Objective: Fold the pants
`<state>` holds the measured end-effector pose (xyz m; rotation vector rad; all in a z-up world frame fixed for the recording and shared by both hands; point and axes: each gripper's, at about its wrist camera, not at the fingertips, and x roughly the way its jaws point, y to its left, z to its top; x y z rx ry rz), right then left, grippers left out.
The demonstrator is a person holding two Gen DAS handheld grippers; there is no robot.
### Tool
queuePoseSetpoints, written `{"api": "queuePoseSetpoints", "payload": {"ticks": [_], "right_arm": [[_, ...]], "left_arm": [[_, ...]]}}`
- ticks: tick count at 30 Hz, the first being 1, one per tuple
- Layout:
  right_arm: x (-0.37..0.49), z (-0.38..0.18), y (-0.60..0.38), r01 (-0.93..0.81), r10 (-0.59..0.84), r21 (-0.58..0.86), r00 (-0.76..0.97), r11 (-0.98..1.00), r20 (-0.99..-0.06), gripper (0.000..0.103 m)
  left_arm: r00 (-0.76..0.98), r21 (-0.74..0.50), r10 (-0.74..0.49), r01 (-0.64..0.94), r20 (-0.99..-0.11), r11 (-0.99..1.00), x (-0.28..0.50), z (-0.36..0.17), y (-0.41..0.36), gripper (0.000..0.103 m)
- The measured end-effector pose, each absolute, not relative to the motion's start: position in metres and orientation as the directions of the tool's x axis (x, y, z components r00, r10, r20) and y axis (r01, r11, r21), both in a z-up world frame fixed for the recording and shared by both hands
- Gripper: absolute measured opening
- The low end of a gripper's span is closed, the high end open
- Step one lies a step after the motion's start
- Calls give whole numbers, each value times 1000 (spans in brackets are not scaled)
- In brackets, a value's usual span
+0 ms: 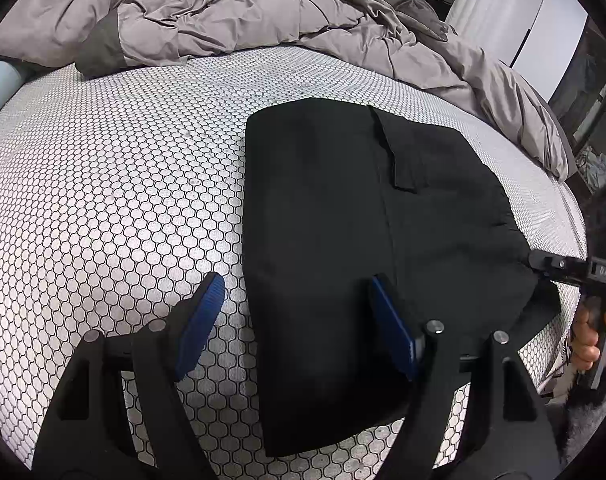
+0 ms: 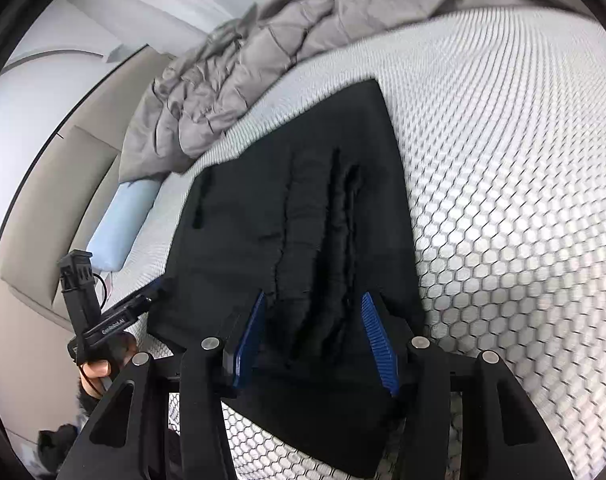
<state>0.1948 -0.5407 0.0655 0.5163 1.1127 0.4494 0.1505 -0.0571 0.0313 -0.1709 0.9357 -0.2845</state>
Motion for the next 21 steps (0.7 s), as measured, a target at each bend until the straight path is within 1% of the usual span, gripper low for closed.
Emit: {"api": "queuePoseSetpoints", "payload": {"ticks": [2,3,4,6,7,8,12,14,15,17,18,19,20,21], "right_arm": [[205,61,-539,-96,636,649,349,755,-688,55],[211,58,-536,-98,650,661,335,744,-683,54],[214,58,-532,-113,645,649,329,752,-690,39],[216,63,-521,-168,590,571,352,803,-727,26],[206,68,-522,-181,587,563,365,806,-723,17],[202,77,-521,-193,594,567,385,801,-707,14],[175,123,-522,-248,641,605,463,757,-612,11],[158,138,-522,-257,640,603,486,756,-595,11],[153,138,-523,-247,626,592,492,767,-605,11],[154,116,-523,-187,586,571,453,800,-672,11],[157,100,-525,-145,556,552,421,821,-716,14],[160,84,-522,-118,507,504,386,856,-771,19],[161,76,-521,-115,492,487,373,866,-787,20],[160,75,-524,-117,507,503,381,856,-774,25]], "left_arm": [[557,-266,-311,163,-770,950,152,31,-55,72],[557,-268,-312,162,-770,950,152,31,-54,72],[557,-269,-313,161,-769,950,152,31,-53,72],[556,-272,-316,163,-769,948,152,32,-51,72],[558,-271,-315,162,-768,949,151,33,-49,72],[562,-270,-313,161,-766,949,150,35,-47,72],[569,-277,-325,173,-756,945,147,39,-41,72],[568,-276,-325,173,-756,945,146,38,-40,72],[565,-273,-321,172,-760,947,146,38,-39,72],[558,-267,-318,175,-766,948,146,36,-40,72],[558,-264,-317,177,-767,948,145,37,-41,72],[560,-255,-310,177,-769,951,144,38,-42,72],[567,-243,-300,176,-767,954,143,40,-43,72],[581,-231,-291,177,-761,957,141,44,-44,72]]}}
